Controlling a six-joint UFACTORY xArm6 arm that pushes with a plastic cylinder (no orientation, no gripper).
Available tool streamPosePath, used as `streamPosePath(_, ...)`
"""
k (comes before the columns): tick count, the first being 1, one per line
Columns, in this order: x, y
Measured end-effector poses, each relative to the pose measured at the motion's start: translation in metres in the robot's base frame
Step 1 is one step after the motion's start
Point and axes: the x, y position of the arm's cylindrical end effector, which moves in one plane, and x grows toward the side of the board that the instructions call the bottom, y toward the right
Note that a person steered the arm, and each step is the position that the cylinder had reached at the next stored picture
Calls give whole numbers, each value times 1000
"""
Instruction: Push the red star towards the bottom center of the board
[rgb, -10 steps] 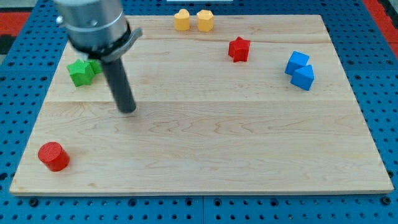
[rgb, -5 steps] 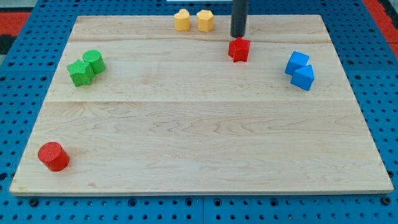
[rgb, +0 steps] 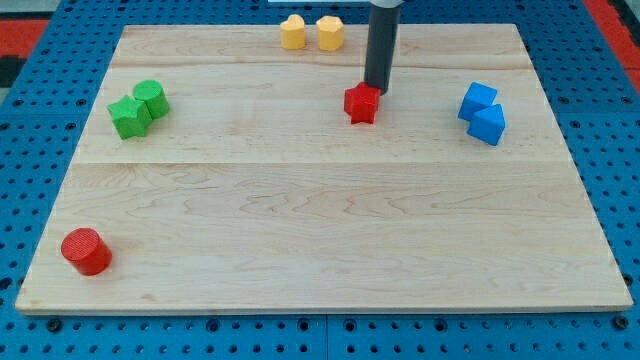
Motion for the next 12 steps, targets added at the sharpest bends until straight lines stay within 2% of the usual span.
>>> streamPosePath(2, 33, -31)
streamPosePath(5, 132, -53)
streamPosePath(6, 153, -53)
streamPosePath(9, 194, -43)
streamPosePath(11, 234, -88)
streamPosePath(12, 242, -89)
